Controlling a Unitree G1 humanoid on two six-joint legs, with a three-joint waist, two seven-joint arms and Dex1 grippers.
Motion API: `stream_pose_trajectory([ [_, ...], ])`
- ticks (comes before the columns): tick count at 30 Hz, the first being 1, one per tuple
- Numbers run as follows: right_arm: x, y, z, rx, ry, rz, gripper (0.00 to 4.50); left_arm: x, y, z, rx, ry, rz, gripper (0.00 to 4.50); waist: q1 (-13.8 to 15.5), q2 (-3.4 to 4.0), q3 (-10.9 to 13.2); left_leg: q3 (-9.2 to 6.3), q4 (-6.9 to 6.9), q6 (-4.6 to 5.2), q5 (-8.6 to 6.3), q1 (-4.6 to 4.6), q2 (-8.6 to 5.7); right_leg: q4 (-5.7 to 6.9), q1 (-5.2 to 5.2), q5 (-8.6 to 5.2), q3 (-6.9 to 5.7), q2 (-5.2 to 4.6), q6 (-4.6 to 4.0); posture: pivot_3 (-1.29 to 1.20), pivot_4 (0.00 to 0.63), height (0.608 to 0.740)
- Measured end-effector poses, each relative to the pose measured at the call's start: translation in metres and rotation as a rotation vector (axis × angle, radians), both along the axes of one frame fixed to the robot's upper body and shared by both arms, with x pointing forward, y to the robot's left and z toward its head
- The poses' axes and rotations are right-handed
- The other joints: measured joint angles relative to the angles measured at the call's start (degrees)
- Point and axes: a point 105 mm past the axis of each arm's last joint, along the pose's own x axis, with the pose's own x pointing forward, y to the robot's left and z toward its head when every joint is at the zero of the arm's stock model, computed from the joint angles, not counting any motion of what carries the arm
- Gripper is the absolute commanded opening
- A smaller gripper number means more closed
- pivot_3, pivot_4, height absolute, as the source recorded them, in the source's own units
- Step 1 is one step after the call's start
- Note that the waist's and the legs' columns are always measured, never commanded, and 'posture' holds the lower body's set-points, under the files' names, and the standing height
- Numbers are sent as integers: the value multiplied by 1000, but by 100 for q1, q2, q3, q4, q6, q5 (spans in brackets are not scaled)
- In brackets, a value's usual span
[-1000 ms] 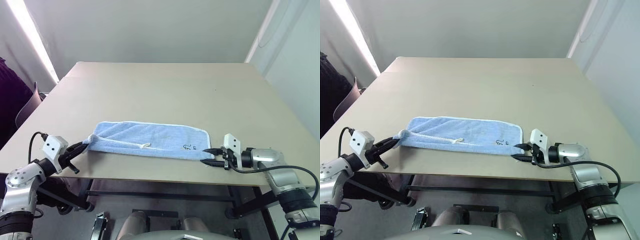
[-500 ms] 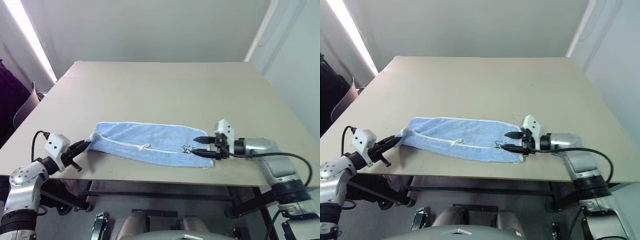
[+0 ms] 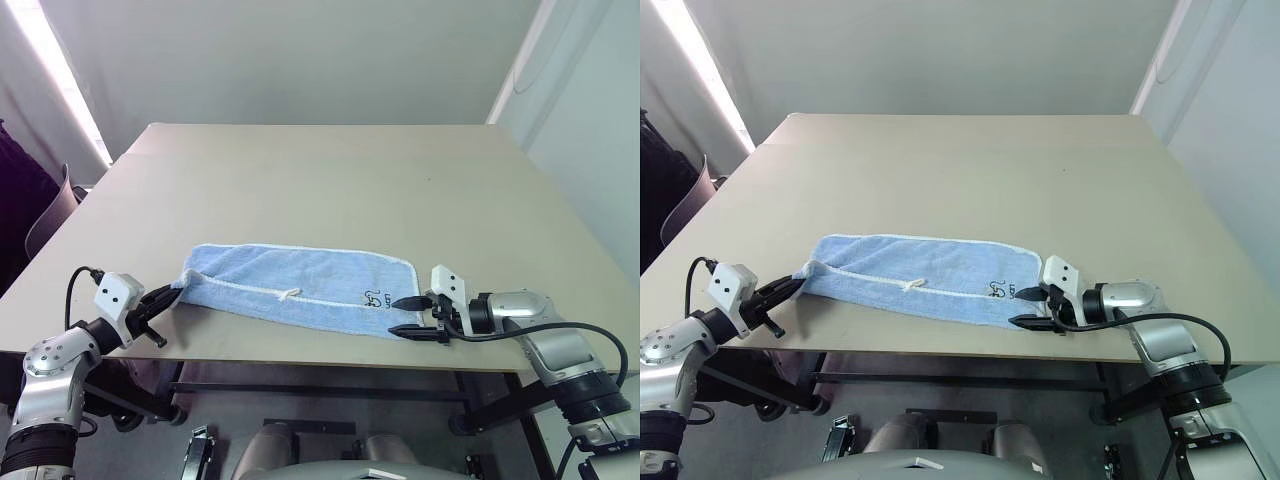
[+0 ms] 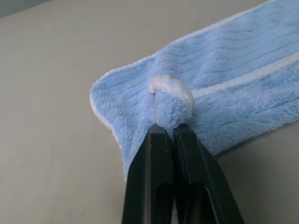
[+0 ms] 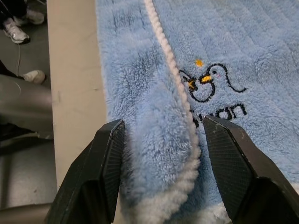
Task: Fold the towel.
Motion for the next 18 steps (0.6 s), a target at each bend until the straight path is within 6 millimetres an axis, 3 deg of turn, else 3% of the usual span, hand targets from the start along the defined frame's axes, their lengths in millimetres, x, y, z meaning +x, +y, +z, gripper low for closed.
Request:
stream_pose_trajectory([
  [1,0,1,-1,-3,16,-3,2775,0,0,0,1,-2,1,0,0,0,0,0,-1,0,0,-1,0,-1,-1,0,0,0,0,0,0,740],
  [4,2,1,-2,-8,56,-22,2179,2,-1,2,8,-12,-3,0,0,0,0,0,-4,0,0,-2,0,-4,-3,0,0,0,0,0,0,740],
  [10,5,8,1,41,96,-45,115,4,-2,1,12,-12,-8,0,-3,0,0,0,-5,0,0,-3,0,-5,-3,0,0,0,0,0,0,740],
  [18,10,6,12,95,76,-65,27,-1,-1,-3,12,9,-14,0,0,1,1,0,-6,1,0,-5,0,-8,-4,0,0,-1,0,0,0,740],
])
